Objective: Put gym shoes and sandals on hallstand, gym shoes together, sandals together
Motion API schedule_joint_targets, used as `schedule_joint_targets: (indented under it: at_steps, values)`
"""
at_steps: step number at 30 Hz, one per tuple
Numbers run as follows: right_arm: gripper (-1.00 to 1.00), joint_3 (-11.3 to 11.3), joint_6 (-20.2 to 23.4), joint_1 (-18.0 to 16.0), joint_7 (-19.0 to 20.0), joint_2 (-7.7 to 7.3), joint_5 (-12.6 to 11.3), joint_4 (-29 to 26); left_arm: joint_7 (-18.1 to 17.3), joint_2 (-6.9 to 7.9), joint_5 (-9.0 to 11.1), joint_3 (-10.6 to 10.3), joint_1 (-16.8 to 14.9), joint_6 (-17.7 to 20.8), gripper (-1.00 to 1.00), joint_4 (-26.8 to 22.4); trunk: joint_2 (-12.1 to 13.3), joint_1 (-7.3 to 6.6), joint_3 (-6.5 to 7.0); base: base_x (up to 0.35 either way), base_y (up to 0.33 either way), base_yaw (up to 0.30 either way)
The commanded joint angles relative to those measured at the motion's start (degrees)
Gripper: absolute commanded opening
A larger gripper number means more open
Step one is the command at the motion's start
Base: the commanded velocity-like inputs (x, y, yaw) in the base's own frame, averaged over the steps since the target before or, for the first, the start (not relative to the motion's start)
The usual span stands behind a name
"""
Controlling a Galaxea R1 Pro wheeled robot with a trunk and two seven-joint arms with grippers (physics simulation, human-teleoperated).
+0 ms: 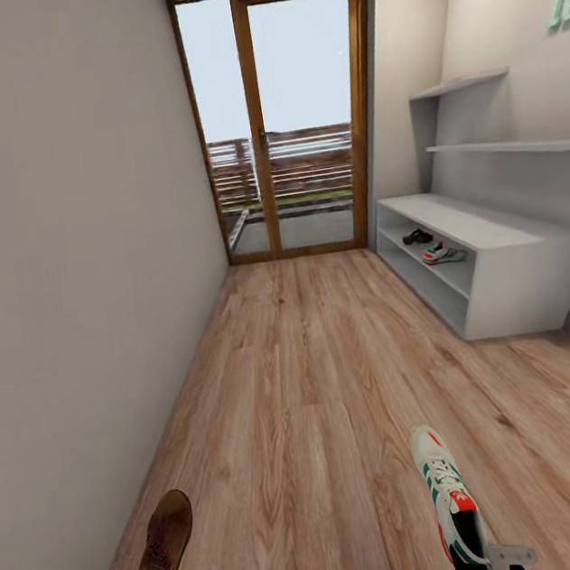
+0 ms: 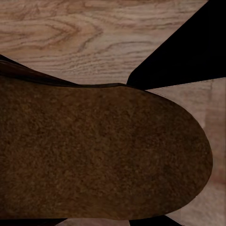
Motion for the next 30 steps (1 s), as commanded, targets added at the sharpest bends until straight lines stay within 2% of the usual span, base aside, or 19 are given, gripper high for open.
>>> schedule_joint_targets:
  at_steps: [1, 30]
  values:
    - [-1.0, -0.4, -0.2, 0.0, 0.1, 0.0, 0.2, 0.0, -0.4, -0.02, -0.4, 0.5, -0.1, -0.2, -1.0, 0.0, 0.0, 0.02, -0.05, 0.338, 0.0, 0.0]
    - [-1.0, -0.4, -0.2, 0.0, 0.1, -0.01, 0.2, 0.0, -0.4, 0.0, -0.4, 0.5, -0.1, -0.2, -1.0, 0.0, 0.0, 0.02, -0.05, 0.338, 0.0, 0.0]
